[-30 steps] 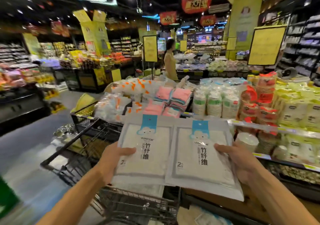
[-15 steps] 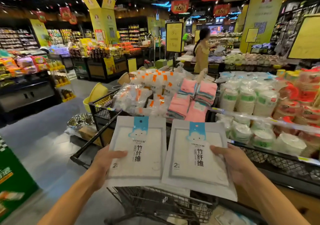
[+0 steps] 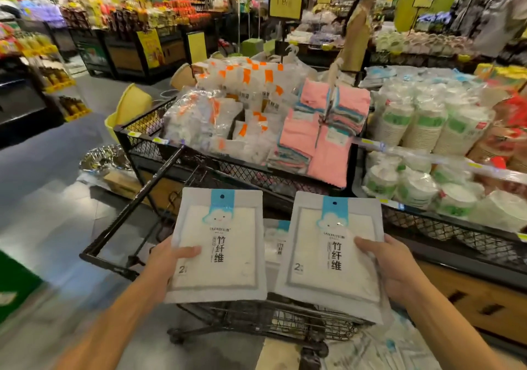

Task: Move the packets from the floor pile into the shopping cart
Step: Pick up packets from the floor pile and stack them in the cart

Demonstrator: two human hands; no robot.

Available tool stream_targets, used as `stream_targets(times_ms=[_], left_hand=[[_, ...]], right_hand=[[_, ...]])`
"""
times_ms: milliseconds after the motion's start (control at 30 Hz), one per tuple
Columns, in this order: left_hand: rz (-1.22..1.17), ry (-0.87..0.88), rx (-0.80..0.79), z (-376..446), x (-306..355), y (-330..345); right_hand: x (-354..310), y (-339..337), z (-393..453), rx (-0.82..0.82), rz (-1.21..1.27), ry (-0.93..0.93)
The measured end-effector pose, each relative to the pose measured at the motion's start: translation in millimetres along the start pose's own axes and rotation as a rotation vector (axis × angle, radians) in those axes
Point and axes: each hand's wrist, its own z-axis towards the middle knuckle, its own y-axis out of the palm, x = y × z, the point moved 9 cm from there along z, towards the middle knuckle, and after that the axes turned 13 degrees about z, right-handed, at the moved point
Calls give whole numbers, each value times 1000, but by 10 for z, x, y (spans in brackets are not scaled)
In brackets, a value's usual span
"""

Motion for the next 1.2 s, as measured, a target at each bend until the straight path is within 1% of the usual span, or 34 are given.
stream_targets(times_ms=[133, 233, 367, 467, 567, 667, 833, 1033, 1100, 1133, 1200], left_hand=[[25, -77, 40, 532, -120, -55], [76, -123, 37, 940, -185, -89], [116, -155, 14, 1470, -262, 37], [143, -234, 8, 1864, -513, 181], [188, -308, -22, 2309, -834, 346], [227, -343, -69, 2769, -1102, 511], [245, -377, -71, 3374, -1342, 703], [322, -393, -91, 3933, -1624, 728], [407, -363, -83, 4049, -1668, 749], [502, -336, -55, 4091, -1671, 743], [722, -273, 30, 4129, -1684, 731]], right_hand=[[239, 70, 634, 36, 5, 40], [486, 124, 1055, 65, 9, 103], [760, 174, 1551, 113, 21, 158], [987, 241, 1818, 128, 15, 208], [1270, 318, 2123, 139, -38, 247], [1565, 417, 2435, 167, -96, 274], [2014, 521, 2944, 217, -185, 306], [2369, 655, 3450, 239, -264, 299], [2436, 669, 3551, 262, -327, 279], [2461, 672, 3592, 266, -381, 261], [2497, 677, 3639, 246, -577, 219]])
